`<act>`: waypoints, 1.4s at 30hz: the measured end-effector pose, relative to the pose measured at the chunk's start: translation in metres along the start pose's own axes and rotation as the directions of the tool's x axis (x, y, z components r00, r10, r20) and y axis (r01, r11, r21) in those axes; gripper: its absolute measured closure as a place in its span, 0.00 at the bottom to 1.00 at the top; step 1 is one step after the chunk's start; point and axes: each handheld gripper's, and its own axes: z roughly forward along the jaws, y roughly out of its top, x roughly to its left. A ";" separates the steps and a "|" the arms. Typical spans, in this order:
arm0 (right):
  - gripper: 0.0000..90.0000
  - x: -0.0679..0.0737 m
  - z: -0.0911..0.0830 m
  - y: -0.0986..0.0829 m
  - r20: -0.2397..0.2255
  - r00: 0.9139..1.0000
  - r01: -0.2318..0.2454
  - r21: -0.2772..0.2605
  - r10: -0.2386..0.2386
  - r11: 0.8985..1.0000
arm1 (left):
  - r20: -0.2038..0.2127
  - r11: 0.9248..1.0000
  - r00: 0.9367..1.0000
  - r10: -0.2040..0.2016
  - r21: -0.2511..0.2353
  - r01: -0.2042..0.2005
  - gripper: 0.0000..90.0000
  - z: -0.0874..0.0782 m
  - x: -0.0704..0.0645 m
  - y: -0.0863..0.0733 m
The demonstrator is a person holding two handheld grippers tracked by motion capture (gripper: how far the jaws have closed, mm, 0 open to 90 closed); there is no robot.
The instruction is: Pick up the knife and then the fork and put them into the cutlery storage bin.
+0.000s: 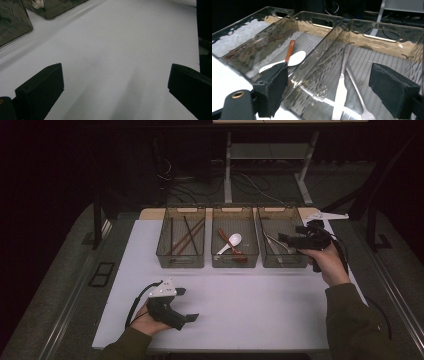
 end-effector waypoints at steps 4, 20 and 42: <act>0.18 0.010 -0.007 -0.007 -0.016 1.000 0.026 -0.009 -0.026 1.000 | -0.001 1.000 1.000 0.004 -0.002 -0.004 0.00 0.000 -0.001 0.000; 0.18 0.038 -0.025 -0.044 -0.072 0.991 0.111 -0.013 -0.111 0.994 | -0.004 1.000 1.000 -0.004 -0.012 0.004 0.00 -0.001 -0.001 0.000; 0.18 0.060 -0.043 -0.103 -0.153 0.971 0.188 0.025 -0.182 0.982 | -0.006 1.000 1.000 0.002 -0.015 -0.002 0.00 -0.003 -0.001 0.000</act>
